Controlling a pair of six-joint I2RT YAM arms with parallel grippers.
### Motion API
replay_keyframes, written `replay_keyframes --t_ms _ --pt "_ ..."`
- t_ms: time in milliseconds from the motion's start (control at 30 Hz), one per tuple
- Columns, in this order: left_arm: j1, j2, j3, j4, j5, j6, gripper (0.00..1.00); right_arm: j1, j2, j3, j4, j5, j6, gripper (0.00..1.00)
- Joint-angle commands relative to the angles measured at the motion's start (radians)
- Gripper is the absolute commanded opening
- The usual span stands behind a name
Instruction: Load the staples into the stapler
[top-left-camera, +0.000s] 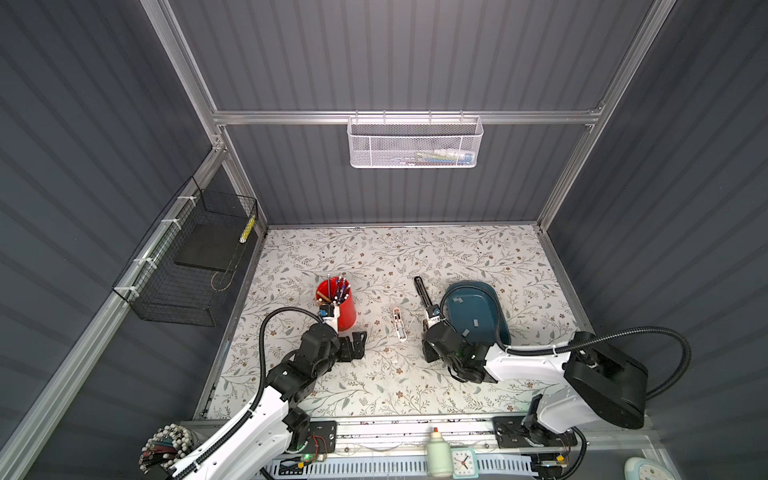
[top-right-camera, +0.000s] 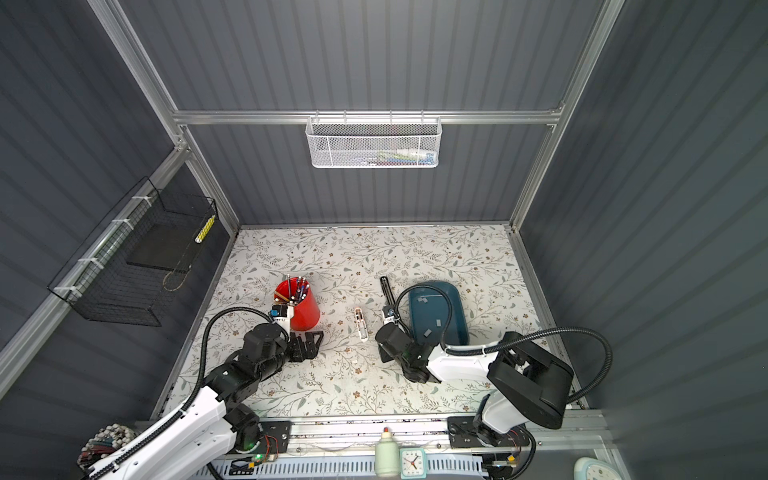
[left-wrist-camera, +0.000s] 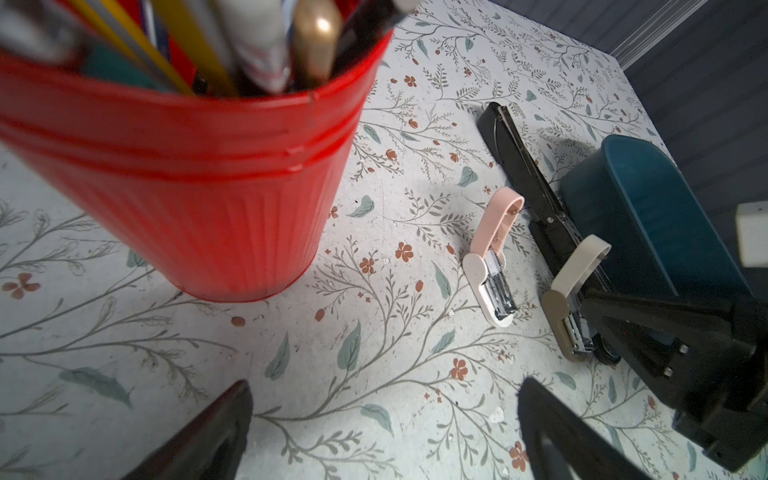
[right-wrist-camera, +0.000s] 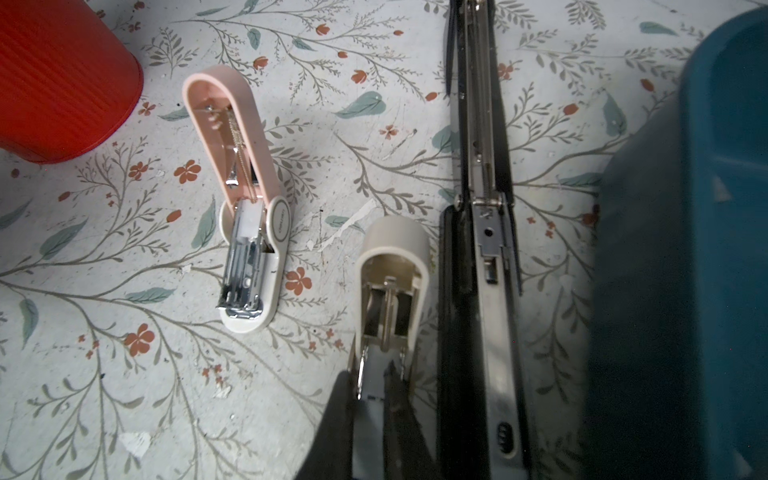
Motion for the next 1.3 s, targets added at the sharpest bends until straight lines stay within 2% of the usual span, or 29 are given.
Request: replay_keyframes --t_ms 0,500,900,1267 --pt "-0.002 0.001 0.008 0.017 0.000 0.012 1.00 0.004 0.016 -0.001 0.003 0.020 0.006 0.03" --pt "-0.002 0.004 0.008 0.018 0.000 0.013 1.00 0.005 0.013 -0.005 0.001 0.016 0.031 0.02" --pt "-0.002 0.004 0.009 0.018 0.000 0.012 1.00 0.009 -0.010 0.033 -0.092 0.007 0.109 0.00" --pt "-0.002 0.003 0.008 0.018 0.000 0.012 1.00 0.012 -0.091 0.034 -0.148 0.034 0.154 0.00"
